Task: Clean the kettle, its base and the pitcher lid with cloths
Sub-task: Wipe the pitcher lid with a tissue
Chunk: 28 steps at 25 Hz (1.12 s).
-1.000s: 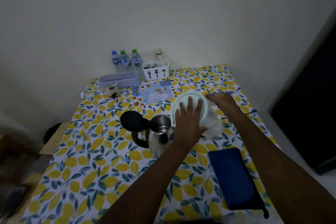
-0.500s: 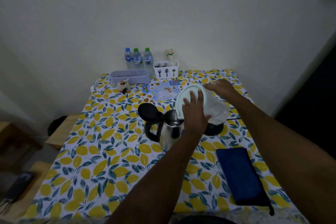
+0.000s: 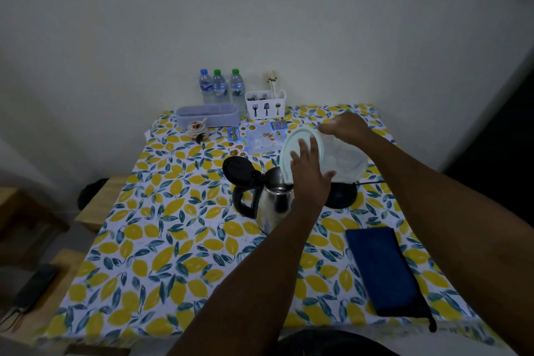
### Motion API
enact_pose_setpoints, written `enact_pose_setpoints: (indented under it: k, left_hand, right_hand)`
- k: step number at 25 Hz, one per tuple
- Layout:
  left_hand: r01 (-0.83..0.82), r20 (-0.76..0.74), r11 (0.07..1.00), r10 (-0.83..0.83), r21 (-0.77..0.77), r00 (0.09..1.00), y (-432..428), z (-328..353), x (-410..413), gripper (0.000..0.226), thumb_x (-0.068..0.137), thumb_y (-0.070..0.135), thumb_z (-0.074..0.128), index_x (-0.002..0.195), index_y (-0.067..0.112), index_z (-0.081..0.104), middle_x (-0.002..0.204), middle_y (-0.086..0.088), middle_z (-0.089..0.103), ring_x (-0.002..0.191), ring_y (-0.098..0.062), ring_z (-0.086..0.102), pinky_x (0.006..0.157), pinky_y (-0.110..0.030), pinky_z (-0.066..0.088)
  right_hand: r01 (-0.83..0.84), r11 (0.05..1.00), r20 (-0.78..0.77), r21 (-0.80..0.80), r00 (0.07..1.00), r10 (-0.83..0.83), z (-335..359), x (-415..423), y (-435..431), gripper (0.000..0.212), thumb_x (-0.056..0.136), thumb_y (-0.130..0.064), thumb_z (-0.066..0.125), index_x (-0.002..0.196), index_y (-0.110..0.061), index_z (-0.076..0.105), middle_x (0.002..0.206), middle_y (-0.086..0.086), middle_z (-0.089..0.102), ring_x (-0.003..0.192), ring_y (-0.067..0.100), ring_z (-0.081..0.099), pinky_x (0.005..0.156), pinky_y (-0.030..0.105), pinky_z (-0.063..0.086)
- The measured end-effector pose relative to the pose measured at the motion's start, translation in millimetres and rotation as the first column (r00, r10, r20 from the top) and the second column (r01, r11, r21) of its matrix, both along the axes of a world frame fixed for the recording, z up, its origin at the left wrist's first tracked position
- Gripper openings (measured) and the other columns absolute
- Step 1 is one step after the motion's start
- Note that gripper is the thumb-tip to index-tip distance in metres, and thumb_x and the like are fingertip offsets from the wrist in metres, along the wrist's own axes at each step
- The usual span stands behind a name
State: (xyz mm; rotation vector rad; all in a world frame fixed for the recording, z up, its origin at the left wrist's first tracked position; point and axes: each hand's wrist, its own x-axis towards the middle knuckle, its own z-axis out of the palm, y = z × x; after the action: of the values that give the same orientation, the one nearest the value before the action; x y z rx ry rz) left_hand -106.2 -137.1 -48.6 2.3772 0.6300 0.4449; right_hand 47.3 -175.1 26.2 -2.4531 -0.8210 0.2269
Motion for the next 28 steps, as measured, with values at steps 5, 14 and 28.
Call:
enact_pose_setpoints:
  k: [5, 14, 28]
  left_hand:
    - [-0.034, 0.039, 0.999, 0.035, -0.023, 0.999, -2.9, 2.3, -2.8, 0.1, 0.087, 0.037, 0.064, 0.148, 0.025, -0.014, 0.163, -0.01, -0.002, 0.147, -0.041, 0.008, 0.119, -0.048, 0.018]
    - [-0.058, 0.069, 0.996, 0.063, -0.07, 0.996, 0.1, 5.6, -7.2, 0.102, 0.088, 0.038, 0.063, 0.141, 0.03, -0.023, 0.163, -0.009, -0.002, 0.147, -0.039, 0.006, 0.12, -0.048, 0.017]
    - [-0.033, 0.09, 0.993, 0.043, -0.113, 0.995, 5.4, 4.9, -4.5, 0.095, 0.087, 0.036, 0.066, 0.152, 0.018, -0.001, 0.163, -0.008, 0.002, 0.147, -0.04, 0.007, 0.119, -0.049, 0.019]
  right_hand:
    - [-0.028, 0.998, 0.044, -0.062, 0.999, 0.031, 6.7, -0.2, 7.0, 0.055, 0.077, -0.052, 0.068, 0.049, -0.015, 0.038, 0.051, 0.002, 0.035, 0.048, 0.018, 0.037, 0.052, 0.032, 0.026]
    - [-0.048, 0.992, 0.074, -0.115, 0.996, 0.057, 10.4, -1.6, 17.7, 0.051, 0.074, -0.05, 0.067, 0.049, -0.015, 0.04, 0.052, 0.002, 0.037, 0.052, 0.019, 0.042, 0.054, 0.033, 0.03]
    - [-0.011, 0.995, 0.044, -0.103, 0.999, 0.016, 14.3, -4.3, 18.4, 0.044, 0.074, -0.05, 0.067, 0.064, -0.009, 0.056, 0.065, 0.008, 0.051, 0.063, 0.023, 0.051, 0.058, 0.032, 0.034]
